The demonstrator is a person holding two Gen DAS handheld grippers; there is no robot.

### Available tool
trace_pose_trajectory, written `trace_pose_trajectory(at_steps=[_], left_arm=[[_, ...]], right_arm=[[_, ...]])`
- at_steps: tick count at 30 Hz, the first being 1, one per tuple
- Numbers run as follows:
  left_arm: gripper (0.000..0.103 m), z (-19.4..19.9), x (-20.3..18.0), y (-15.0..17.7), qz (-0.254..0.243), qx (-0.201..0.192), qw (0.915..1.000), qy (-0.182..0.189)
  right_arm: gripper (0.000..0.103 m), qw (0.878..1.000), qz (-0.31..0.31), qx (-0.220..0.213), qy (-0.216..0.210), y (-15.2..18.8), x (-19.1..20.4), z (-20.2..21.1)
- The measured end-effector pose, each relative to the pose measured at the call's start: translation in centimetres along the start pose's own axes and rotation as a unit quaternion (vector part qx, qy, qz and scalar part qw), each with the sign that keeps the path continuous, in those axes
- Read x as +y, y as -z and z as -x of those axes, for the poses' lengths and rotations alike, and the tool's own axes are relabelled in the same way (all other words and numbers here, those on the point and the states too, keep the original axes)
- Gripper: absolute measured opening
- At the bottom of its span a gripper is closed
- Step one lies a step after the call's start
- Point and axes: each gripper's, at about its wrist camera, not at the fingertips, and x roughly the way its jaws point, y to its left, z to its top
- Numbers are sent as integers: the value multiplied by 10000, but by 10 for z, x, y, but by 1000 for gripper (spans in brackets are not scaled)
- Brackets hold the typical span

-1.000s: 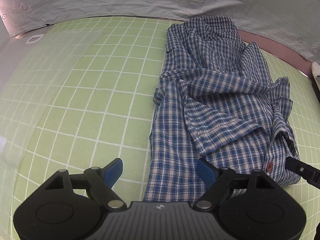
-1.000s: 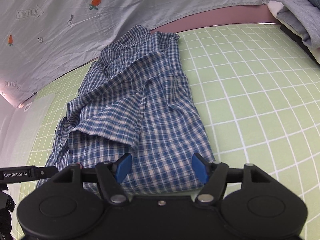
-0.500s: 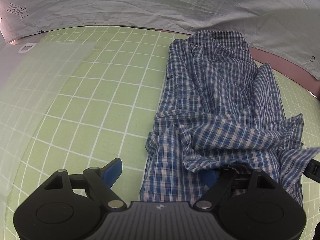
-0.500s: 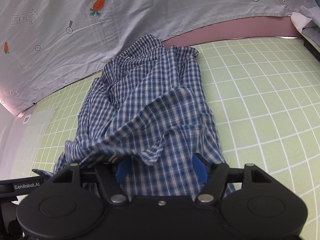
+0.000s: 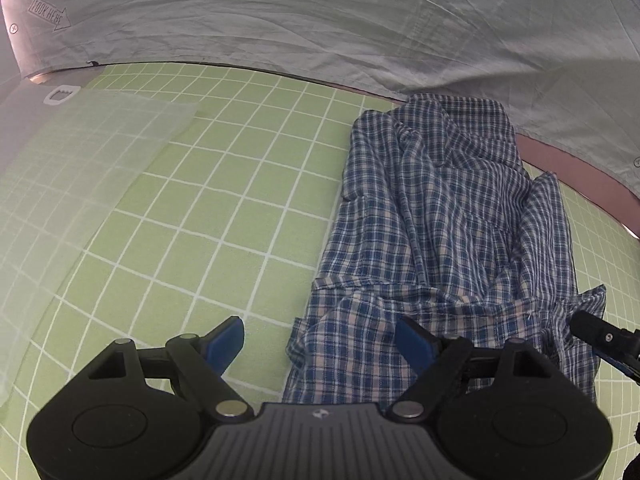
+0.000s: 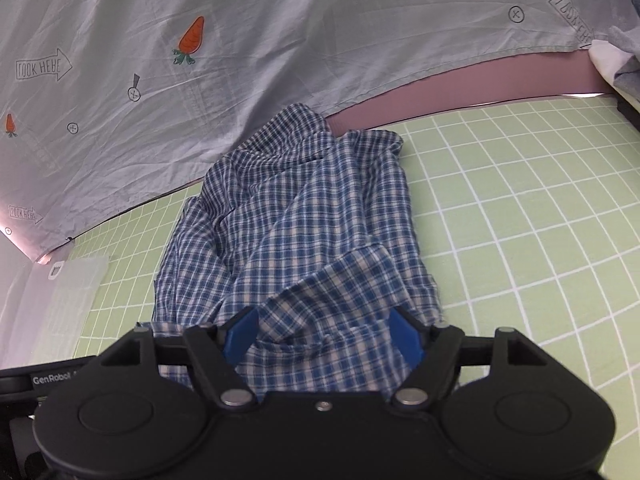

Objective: Fold clothes

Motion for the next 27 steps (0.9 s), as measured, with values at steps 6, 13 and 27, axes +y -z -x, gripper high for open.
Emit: trace_pose_trajectory(at_steps=[6, 13, 27], left_arm=[[83, 2, 20, 7, 248, 199, 9990, 330], [39, -7, 7, 11, 78, 381, 9977, 563], [1, 54, -27, -8, -873, -1263, 9829, 1014]], right_arm=[[77, 9991, -323, 165, 211, 6, -25, -5], [37, 9993, -144, 340, -86, 10, -28, -13], [3, 9979, -352, -534, -98, 7, -57, 39]])
